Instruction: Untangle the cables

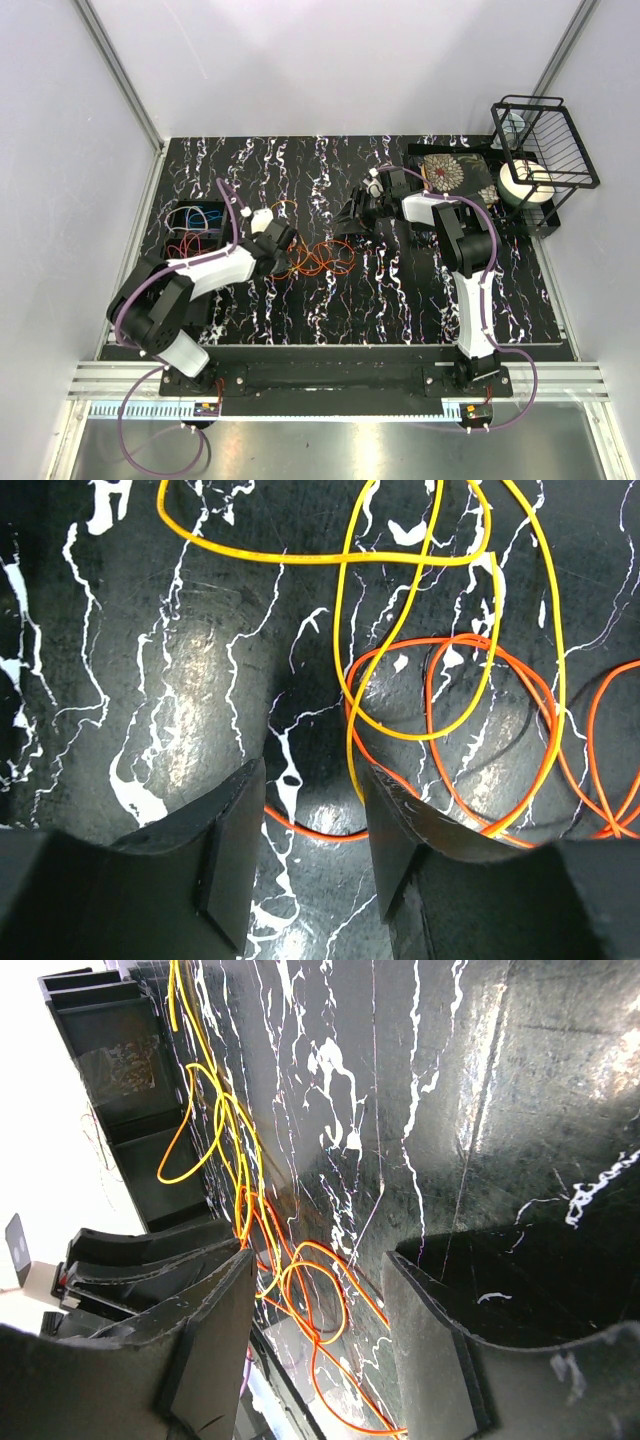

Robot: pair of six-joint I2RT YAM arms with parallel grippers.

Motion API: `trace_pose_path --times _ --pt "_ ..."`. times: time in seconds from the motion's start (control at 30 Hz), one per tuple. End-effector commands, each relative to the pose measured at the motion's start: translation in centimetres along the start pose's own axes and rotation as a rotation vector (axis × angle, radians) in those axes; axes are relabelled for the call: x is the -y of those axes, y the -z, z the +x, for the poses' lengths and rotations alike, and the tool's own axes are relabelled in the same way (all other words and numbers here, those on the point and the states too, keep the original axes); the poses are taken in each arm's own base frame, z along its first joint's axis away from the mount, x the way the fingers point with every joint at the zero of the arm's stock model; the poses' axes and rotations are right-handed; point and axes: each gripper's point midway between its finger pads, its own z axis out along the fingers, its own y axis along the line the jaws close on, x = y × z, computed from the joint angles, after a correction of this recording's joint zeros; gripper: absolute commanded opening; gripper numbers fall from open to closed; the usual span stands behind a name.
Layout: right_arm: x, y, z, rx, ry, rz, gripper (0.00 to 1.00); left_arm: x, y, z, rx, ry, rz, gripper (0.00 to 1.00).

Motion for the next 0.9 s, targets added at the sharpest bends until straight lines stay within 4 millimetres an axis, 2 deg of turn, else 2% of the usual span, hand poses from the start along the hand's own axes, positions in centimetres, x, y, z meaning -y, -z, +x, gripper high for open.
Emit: trace_pose_path --times 0.0,0.23,0.27,0.33,0.37,0.4,0.43,0.5,0.57,0.6,0.63,0.67,0.7,0.77,0.8,0.87 --pt "4.1 -1.6 1.8 -0.032 -0.036 0.127 0.61 1.0 -0.6 -1.0 0.035 0.032 0.021 0.46" --pt "4.2 -1.6 1.8 -0.033 -0.037 0.128 0.61 1.9 -1.4 -1.2 0.034 0.02 0.026 0.39" --pt "4.2 -1.6 1.8 -0.032 -0.037 0.129 0.61 1.9 -1.6 -1.4 0.036 0.016 0.023 0.31" --pt "4.1 -1.6 1.7 -0.033 -0.034 0.127 0.61 2.4 -1.8 -1.7 0.038 0.005 0.019 0.23" --pt "4.2 -1.6 1.7 -0.032 -0.036 0.128 0.61 2.3 -2.0 -1.9 0.04 0.001 0.013 0.09" --pt "4.2 -1.6 1.8 -0.034 -0.036 0.128 0.61 3.0 -1.8 -2.7 0.054 0.004 0.021 0.03" --pt "4.2 -1.6 1.8 -0.034 -0.036 0.128 0.61 2.5 -1.8 -2.6 0.039 -0.018 -0.005 0.0" --pt "4.2 -1.7 1.8 -0.034 -0.035 0.129 0.61 2.6 -0.8 -4.4 0.08 -0.025 -0.027 0.0" --pt "4.2 -1.7 1.8 -0.034 -0.034 0.129 0.61 1.8 1.6 -6.6 0.133 -0.015 -0.049 0.0" --pt "4.1 -1.7 1.8 -0.035 -0.034 0.127 0.61 2.1 3.1 -8.4 0.171 -0.012 -0.037 0.0" --pt "4.0 -1.7 1.8 -0.035 -0.034 0.127 0.61 1.6 5.4 -10.0 0.207 -0.001 -0.027 0.0" --pt "4.0 -1.8 1.8 -0.036 -0.033 0.126 0.61 1.4 6.8 -11.5 0.239 0.006 -0.021 0.0" --pt "4.0 -1.7 1.8 -0.036 -0.033 0.126 0.61 1.6 9.8 -14.2 0.296 0.016 0.015 0.0" --pt "3.9 -1.8 1.9 -0.039 -0.031 0.126 0.61 1.1 12.6 -17.1 0.347 0.037 0.037 0.0" --pt "3.9 -1.8 1.9 -0.039 -0.03 0.126 0.61 1.3 15.7 -20.0 0.413 0.059 0.076 0.0" --pt "4.0 -1.8 2.0 -0.04 -0.032 0.128 0.61 0.1 18.4 -22.0 0.451 0.069 0.063 0.0"
